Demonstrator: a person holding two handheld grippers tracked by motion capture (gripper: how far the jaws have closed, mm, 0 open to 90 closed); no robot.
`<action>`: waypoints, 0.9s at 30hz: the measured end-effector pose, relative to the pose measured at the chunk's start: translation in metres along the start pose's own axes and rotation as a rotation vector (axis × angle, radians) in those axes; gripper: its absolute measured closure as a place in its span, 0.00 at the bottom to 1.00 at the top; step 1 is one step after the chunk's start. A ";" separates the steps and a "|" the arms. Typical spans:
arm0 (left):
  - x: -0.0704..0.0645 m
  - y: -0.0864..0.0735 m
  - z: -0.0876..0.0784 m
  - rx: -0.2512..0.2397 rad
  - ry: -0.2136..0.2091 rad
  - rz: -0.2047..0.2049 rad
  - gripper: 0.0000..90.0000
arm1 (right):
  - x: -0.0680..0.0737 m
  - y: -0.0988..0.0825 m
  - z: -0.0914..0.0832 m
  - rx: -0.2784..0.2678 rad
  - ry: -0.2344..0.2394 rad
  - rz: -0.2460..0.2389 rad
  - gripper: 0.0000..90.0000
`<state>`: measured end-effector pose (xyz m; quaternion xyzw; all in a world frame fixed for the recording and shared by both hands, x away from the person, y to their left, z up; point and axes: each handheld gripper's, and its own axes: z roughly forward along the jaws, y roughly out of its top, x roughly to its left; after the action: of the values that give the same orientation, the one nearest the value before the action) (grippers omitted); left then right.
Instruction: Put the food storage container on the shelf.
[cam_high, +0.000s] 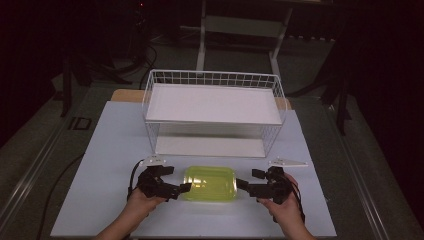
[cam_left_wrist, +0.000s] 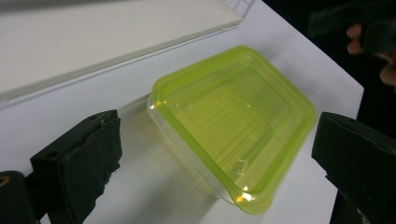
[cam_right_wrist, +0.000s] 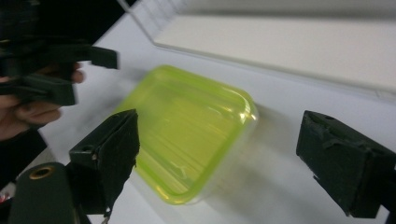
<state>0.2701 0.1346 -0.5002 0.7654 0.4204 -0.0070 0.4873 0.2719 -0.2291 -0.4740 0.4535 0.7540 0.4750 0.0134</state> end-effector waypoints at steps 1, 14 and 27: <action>0.002 -0.001 0.001 -0.001 -0.010 -0.031 0.04 | -0.002 0.000 0.002 0.016 0.012 0.031 0.16; 0.013 -0.010 0.017 0.076 0.001 -0.199 0.36 | -0.015 -0.012 0.037 0.201 0.065 0.327 0.38; 0.012 -0.015 0.020 0.077 -0.028 -0.229 0.77 | -0.012 -0.015 0.044 0.246 0.024 0.342 0.76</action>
<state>0.2758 0.1301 -0.5267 0.7302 0.4978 -0.0892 0.4594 0.2887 -0.2088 -0.5144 0.5675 0.7184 0.3800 -0.1319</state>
